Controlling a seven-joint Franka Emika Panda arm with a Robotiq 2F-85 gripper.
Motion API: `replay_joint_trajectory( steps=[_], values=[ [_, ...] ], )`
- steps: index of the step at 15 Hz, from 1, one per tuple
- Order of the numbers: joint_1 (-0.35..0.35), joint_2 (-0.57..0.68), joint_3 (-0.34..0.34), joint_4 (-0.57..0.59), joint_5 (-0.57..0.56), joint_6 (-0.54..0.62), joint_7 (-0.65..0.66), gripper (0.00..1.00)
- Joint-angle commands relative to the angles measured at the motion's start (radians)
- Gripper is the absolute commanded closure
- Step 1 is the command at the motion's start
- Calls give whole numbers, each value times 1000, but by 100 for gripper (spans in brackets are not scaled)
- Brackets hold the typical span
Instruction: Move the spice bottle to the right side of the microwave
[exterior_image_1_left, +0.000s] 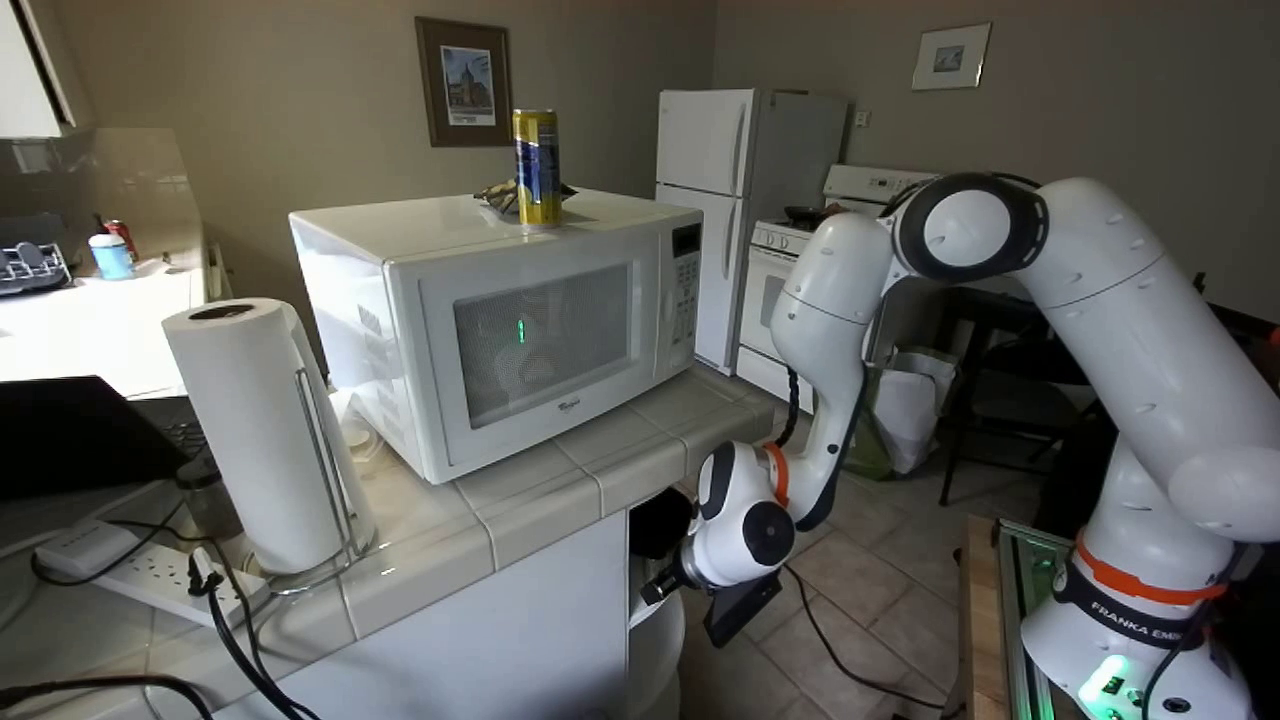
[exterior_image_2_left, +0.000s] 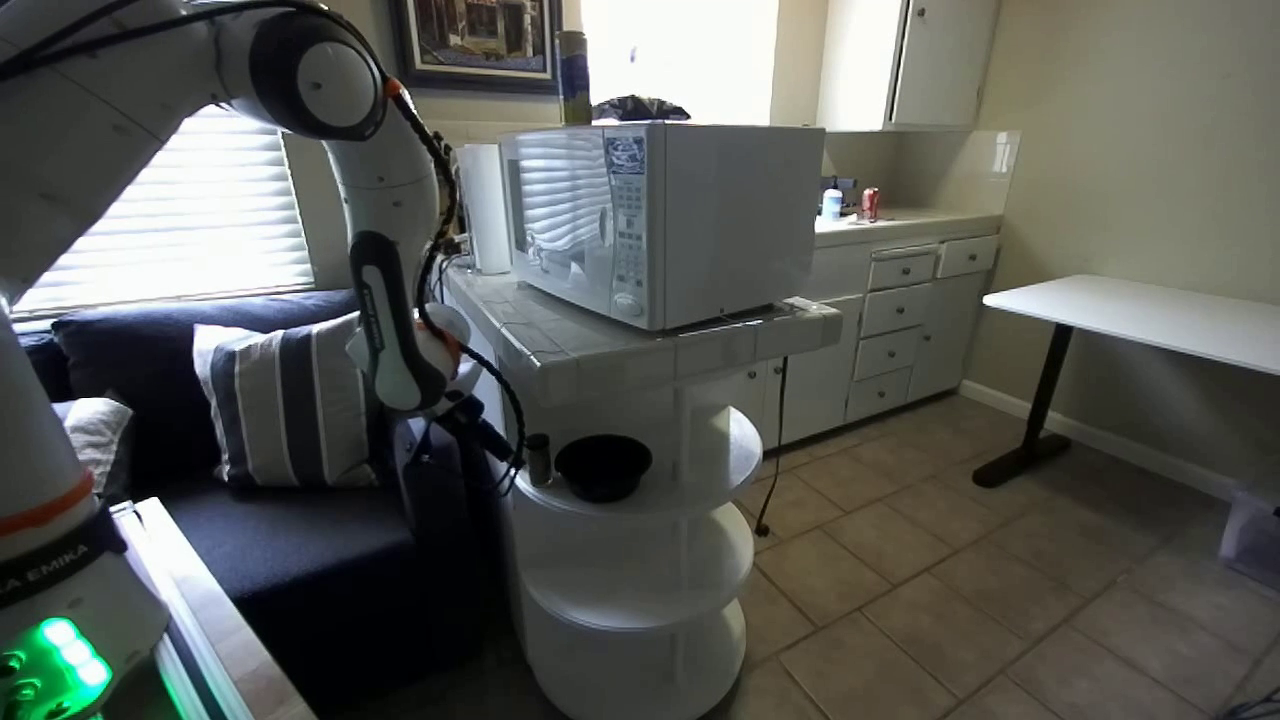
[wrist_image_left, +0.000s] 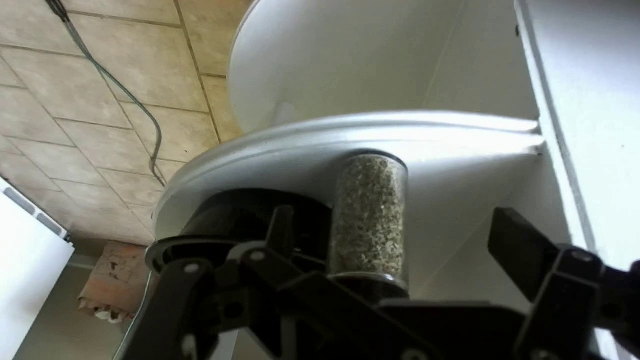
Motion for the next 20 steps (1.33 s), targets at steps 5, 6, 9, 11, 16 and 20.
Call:
replay_joint_trajectory(
  steps=[5,6,9,11,16,20],
  values=[
    [10,98,-15,90,-169,-89,183,0],
    [8,105,-14,93,-182,-99,199,0],
    [9,121,-15,106,-215,-135,239,27],
    [9,124,-16,107,-211,-149,247,42],
    [4,102,-12,84,-156,-134,225,77],
    [1,45,-3,26,-78,-93,171,77]
  ],
)
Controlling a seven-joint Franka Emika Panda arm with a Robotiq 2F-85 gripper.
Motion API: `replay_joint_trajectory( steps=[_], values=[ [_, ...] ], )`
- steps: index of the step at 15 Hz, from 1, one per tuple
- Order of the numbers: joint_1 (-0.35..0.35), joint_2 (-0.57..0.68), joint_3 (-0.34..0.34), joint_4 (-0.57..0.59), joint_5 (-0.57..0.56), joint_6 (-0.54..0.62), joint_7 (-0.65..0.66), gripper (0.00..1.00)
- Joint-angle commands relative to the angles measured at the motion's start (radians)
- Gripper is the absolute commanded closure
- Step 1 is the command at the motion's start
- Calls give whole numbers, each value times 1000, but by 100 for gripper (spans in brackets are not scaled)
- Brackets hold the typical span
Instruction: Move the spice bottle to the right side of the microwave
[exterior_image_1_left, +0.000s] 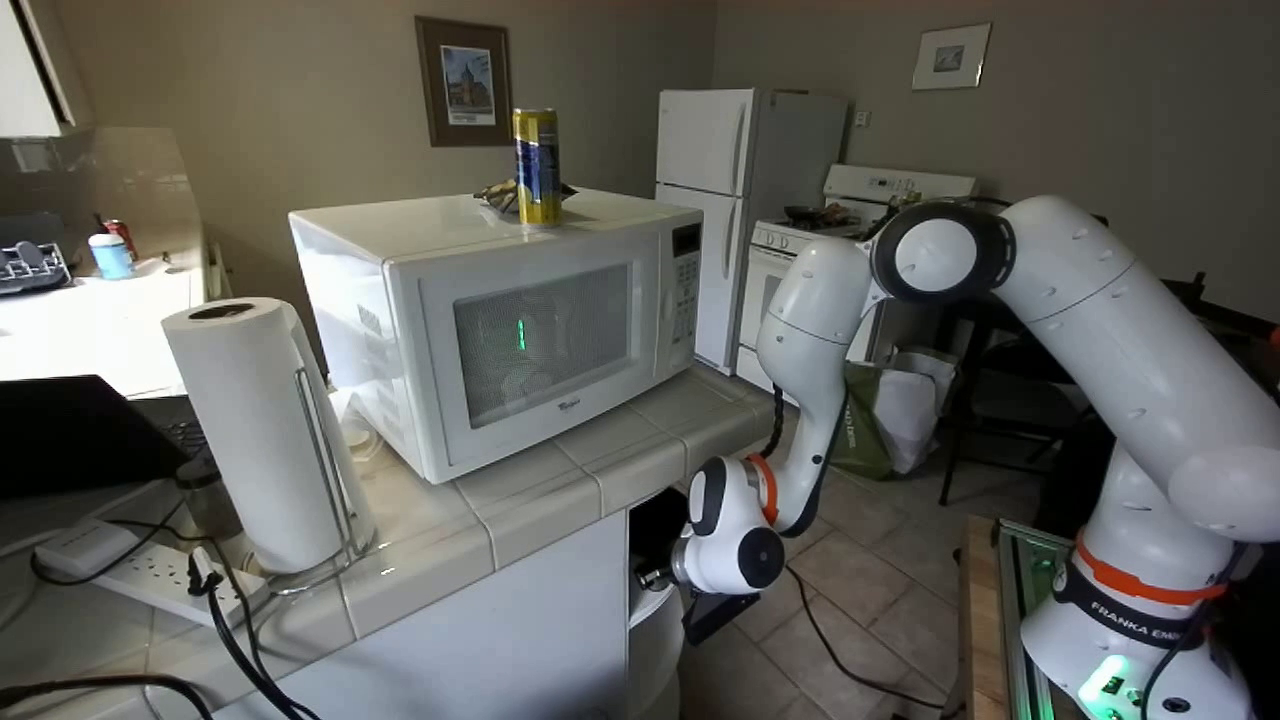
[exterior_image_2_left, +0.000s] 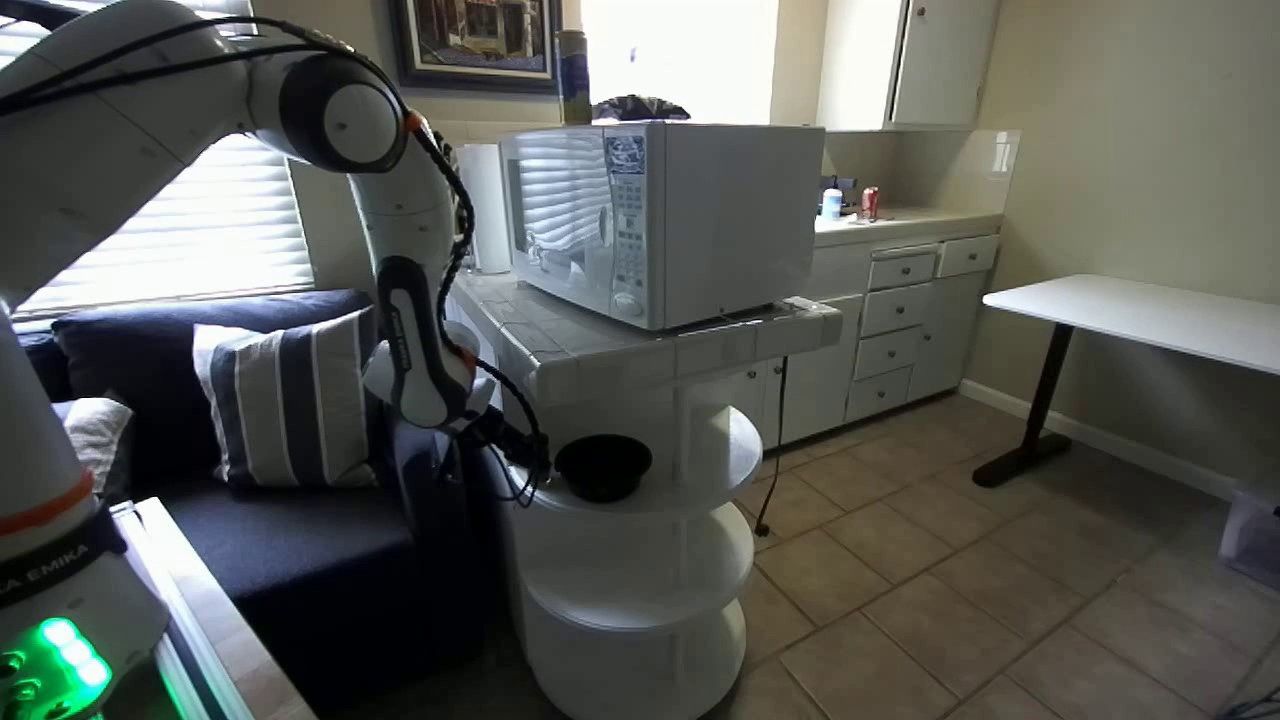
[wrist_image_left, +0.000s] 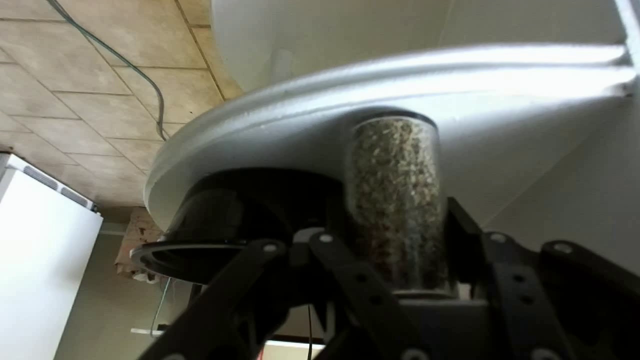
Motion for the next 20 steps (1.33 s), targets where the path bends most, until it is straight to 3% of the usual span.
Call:
replay_joint_trajectory(
  steps=[1,7,14,20],
  values=[
    [1,-76,8,-85,105,55,-51,77],
    [2,-238,16,-262,306,197,-178,77],
    [42,-555,59,-542,306,320,-160,77],
    [92,-885,193,-689,359,370,-194,77]
  ],
)
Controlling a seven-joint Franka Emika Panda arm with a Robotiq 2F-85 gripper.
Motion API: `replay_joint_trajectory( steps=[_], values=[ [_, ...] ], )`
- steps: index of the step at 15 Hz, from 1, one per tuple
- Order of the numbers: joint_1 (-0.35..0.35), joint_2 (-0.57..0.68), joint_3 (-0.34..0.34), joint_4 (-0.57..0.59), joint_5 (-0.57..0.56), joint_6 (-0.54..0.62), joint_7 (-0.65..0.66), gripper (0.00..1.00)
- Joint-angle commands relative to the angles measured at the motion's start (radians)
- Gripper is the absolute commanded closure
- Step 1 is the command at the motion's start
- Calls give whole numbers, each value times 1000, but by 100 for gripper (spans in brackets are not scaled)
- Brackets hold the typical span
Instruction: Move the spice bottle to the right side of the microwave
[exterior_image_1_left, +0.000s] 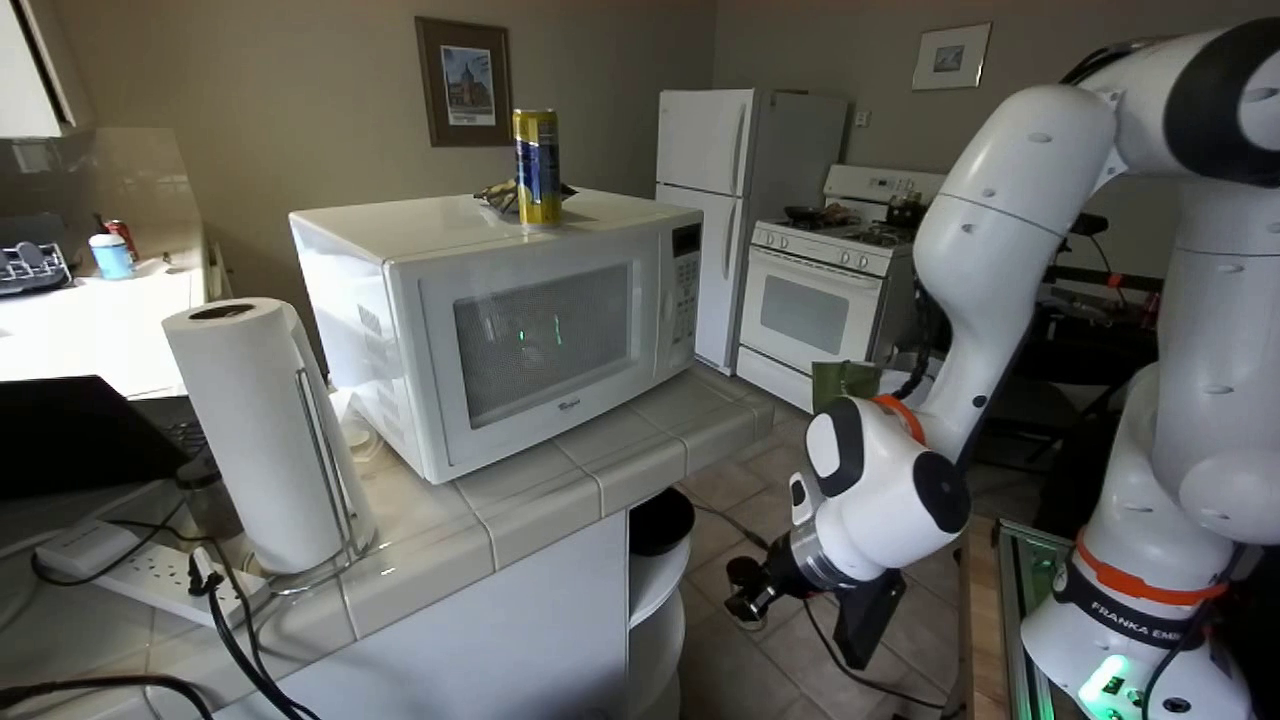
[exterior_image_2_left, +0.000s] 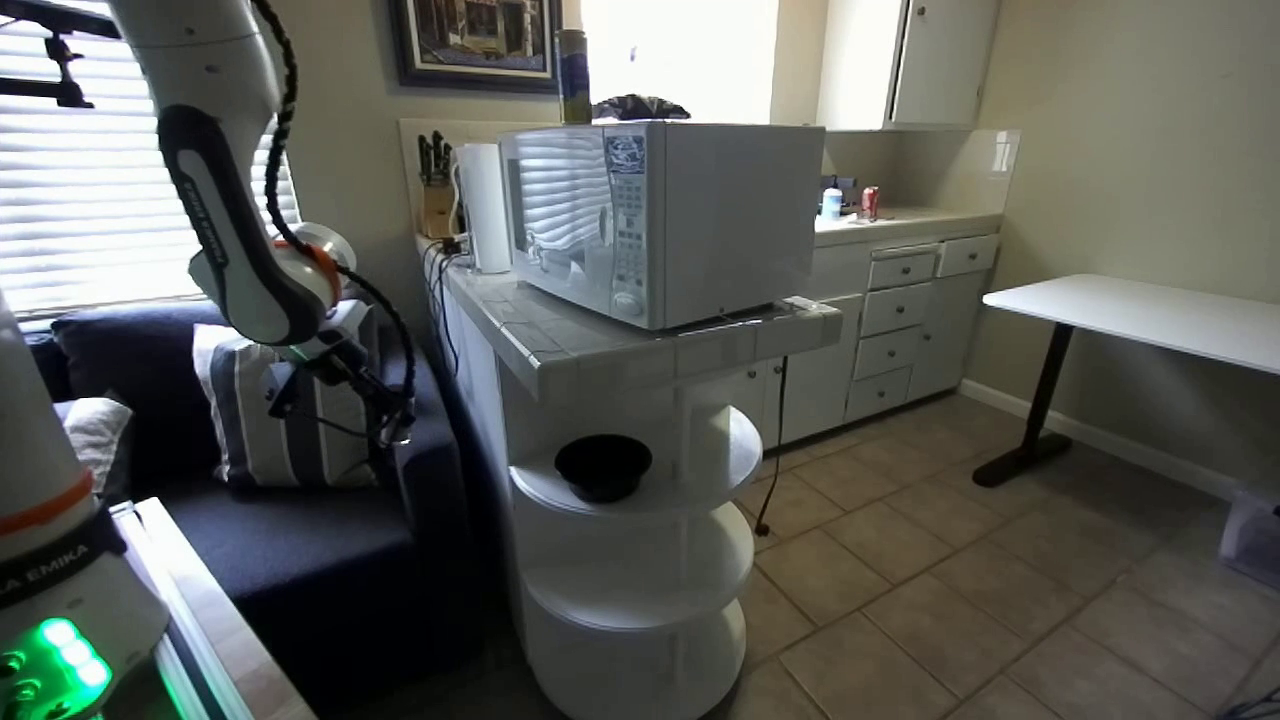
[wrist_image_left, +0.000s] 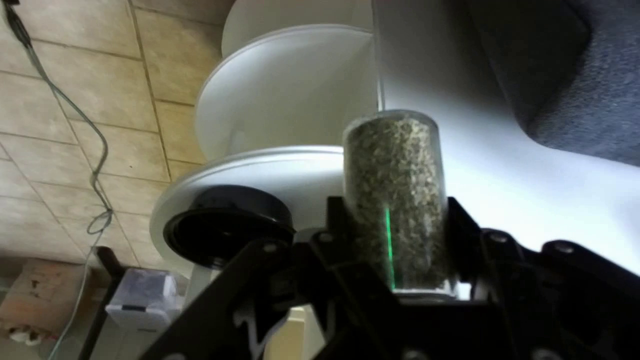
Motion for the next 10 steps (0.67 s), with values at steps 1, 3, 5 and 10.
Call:
replay_joint_trajectory(
  steps=[1,3,5,10],
  values=[
    [106,-250,0,-93,83,49,-43,77],
    [167,-350,-17,-95,156,51,-103,77],
    [226,-407,-43,-69,242,37,-192,77],
    [327,-475,-62,49,423,-52,-387,77]
  ],
)
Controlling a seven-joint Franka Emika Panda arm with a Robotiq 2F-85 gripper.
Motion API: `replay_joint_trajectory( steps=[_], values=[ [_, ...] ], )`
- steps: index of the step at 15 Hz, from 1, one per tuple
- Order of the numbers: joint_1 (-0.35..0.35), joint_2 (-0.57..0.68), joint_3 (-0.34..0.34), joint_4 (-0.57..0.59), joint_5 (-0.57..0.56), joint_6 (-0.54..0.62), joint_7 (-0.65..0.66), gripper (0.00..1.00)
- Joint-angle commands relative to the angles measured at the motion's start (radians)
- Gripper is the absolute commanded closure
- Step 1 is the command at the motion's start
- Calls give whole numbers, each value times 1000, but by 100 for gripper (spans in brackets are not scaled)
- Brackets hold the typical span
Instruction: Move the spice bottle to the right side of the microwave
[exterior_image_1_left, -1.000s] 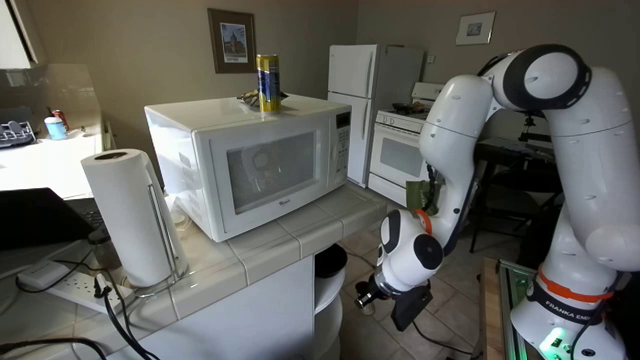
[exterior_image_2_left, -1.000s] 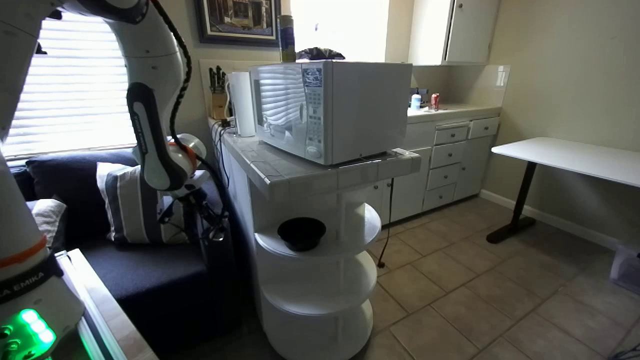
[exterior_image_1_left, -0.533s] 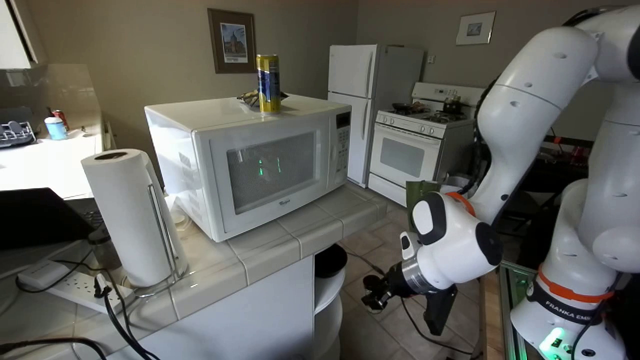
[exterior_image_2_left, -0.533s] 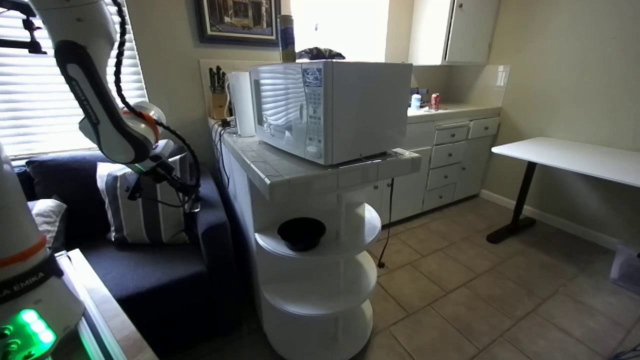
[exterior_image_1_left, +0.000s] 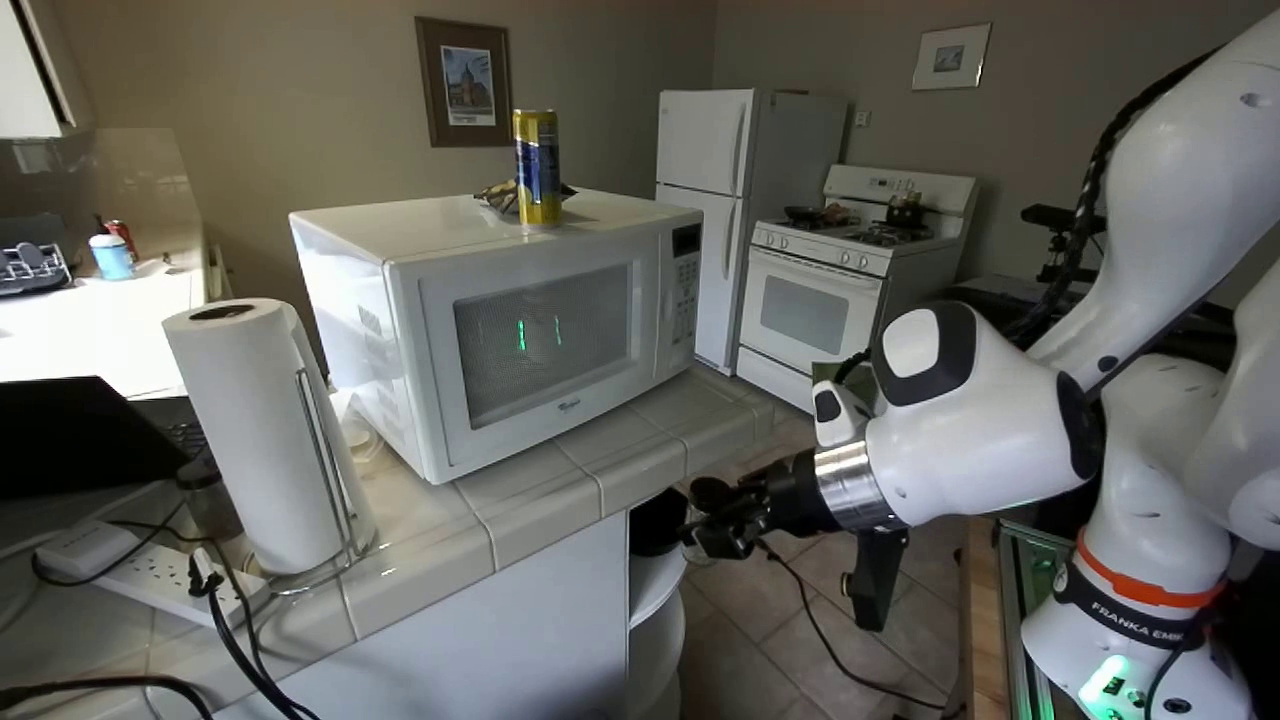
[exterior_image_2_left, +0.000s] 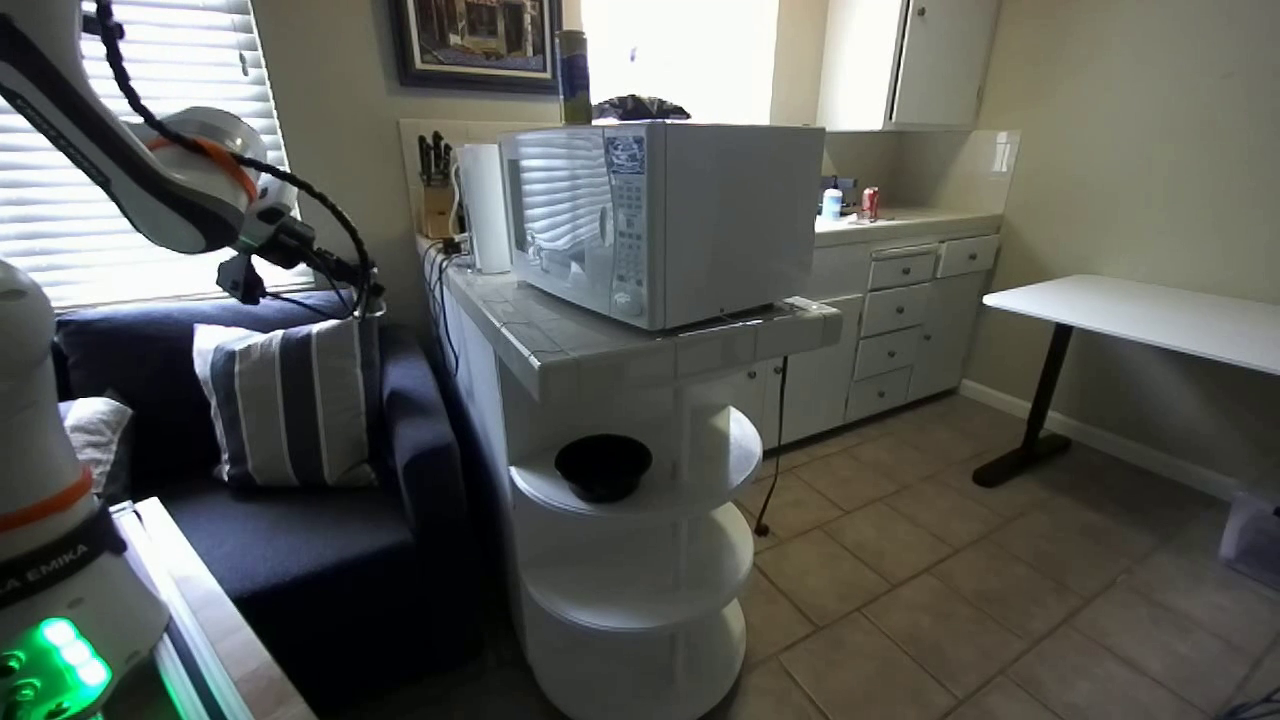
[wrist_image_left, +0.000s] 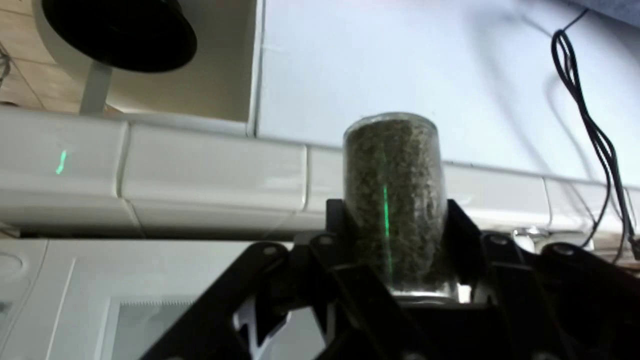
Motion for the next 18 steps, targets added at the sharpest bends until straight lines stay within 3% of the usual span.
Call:
replay_joint_trajectory(
  steps=[1,2,10,11,16,18],
  values=[
    [62,-36,-20,88,89,-70,-112,77],
    [32,-28,-4,48,50,-36,-61,52],
    [45,-34,-11,91,64,-49,-90,52],
    [45,-34,-11,91,64,-49,-90,77],
    [30,133,24,267,45,-177,-95,77],
    [58,219,19,339,45,-268,-87,77]
  ],
)
